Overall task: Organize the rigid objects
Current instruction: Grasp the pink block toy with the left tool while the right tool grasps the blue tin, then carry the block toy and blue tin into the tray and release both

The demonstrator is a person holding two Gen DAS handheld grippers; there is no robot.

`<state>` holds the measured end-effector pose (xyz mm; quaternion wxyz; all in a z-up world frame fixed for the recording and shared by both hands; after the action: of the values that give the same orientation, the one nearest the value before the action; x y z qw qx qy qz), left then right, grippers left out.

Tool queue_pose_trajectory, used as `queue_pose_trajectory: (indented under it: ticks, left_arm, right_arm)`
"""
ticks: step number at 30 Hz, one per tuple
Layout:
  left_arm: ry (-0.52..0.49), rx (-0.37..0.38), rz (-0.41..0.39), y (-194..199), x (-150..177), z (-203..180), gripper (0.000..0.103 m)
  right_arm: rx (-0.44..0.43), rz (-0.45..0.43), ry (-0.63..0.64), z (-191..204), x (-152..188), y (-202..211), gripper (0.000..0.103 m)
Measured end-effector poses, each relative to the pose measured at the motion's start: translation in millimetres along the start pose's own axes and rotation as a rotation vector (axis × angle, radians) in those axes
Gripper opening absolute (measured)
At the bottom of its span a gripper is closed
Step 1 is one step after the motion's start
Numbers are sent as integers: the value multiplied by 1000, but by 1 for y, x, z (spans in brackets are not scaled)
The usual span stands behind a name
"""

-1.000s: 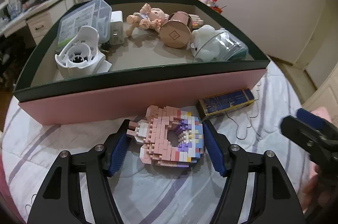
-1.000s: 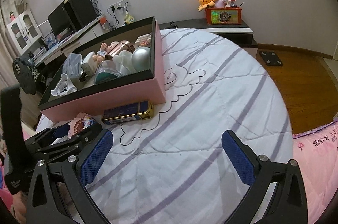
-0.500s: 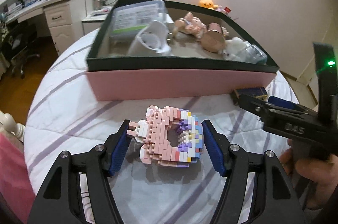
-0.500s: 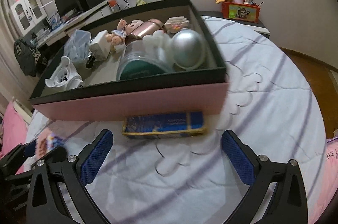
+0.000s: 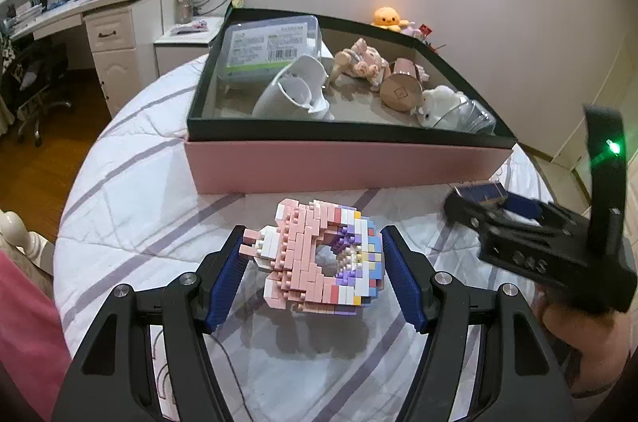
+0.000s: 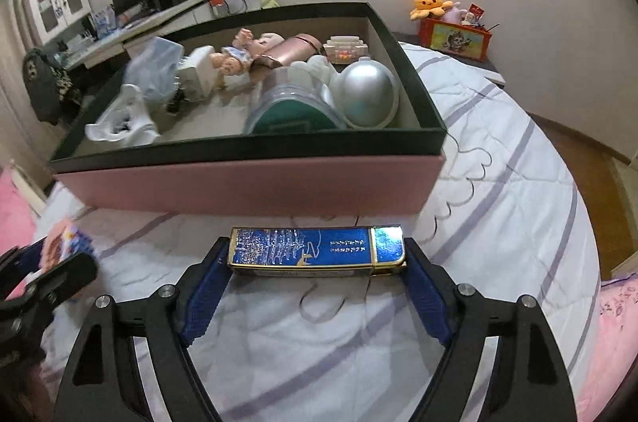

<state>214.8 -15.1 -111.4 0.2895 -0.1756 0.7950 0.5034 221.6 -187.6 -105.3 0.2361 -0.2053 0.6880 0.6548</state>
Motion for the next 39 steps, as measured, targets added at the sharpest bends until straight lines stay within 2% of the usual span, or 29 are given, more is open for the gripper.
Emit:
queue_pose_trajectory:
  ticks: [8,13,19,26,31,39]
  left_arm:
    - [-14,-4,-59,20,-19,-1,68]
    - [-40,-14,-116,33,-44,-3,68]
    - [-73,-24,-180,38,-85,-7,68]
    - [-97,-20,-214,21,-127,-14,68]
    - [-102,-20,-204,4,-142,-17,68]
    - [-106,-25,-170,-24,-151,-18,68]
  right_arm:
    - [-46,-56,-5,-4,-9,38,83]
    - [-69,-123,9,2,-33,61,83]
    - [-80,-189,22,6,-70,68,83]
    - [-83,-220,16,3,-109,55,83]
    - [-97,-219,14,4,-124,39,83]
    - [-114,-194,7,1,-130,15,84]
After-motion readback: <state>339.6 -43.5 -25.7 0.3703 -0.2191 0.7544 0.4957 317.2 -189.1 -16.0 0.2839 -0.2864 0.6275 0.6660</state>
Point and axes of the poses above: each gripper's, at about its wrist camera, not at the fingertips, and y roughly against the way its jaws point, z to its left, x to its underside, the point moved 5 cm from there along -y, roughly the way its jaws point, and after that the axes turned 9 degrees about x, right-handed, at the moved point
